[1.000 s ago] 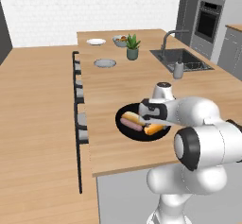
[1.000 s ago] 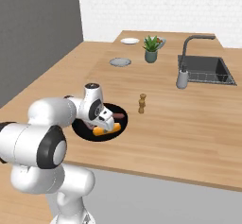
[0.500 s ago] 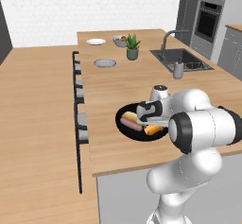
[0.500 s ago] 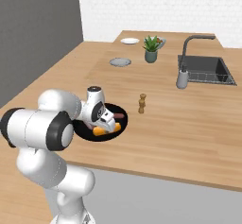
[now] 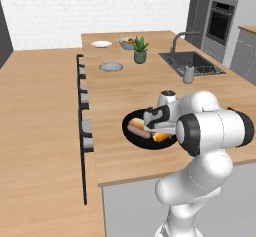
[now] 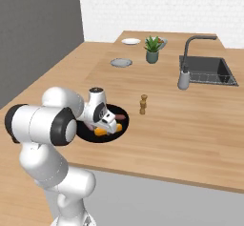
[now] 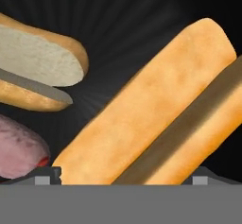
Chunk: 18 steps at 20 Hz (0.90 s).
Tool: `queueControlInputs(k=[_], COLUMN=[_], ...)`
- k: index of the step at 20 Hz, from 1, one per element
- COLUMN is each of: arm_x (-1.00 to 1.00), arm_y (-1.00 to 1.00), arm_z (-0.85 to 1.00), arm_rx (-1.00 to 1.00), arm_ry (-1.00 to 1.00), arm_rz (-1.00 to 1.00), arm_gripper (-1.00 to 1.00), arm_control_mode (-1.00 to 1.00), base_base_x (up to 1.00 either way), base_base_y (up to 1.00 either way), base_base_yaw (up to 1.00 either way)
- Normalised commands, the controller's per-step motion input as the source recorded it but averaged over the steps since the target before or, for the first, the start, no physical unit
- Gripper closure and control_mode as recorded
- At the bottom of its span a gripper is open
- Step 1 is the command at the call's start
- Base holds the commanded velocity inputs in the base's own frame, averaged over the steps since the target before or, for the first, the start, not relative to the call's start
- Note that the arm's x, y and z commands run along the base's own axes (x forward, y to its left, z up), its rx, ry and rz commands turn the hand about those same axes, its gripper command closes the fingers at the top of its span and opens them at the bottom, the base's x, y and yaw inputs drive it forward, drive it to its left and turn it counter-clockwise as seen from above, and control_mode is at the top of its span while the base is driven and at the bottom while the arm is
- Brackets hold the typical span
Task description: Place one bun and one sausage from the bowl on each plate.
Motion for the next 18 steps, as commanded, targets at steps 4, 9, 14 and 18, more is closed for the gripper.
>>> queueControlInputs(k=[4, 9, 14, 18], arm_x=[0.0, 0.0, -0.09, -0.19], arm_y=[0.0, 0.0, -0.01, -0.01], arm_z=[0.0, 0.0, 0.22, 0.8], arm_rx=[0.0, 0.0, 0.0, 0.01], arm_ry=[0.04, 0.0, 0.0, 0.0], arm_rz=[0.0, 0.0, 0.0, 0.0], arm_gripper=[1.0, 1.0, 1.0, 1.0], arm_control_mode=[-1.0, -1.0, -1.0, -1.0], base_base_x=[0.0, 0.0, 0.0, 0.0], base_base_y=[0.0, 0.0, 0.0, 0.0], base_base_yaw=[0.0, 0.0, 0.0, 0.0])
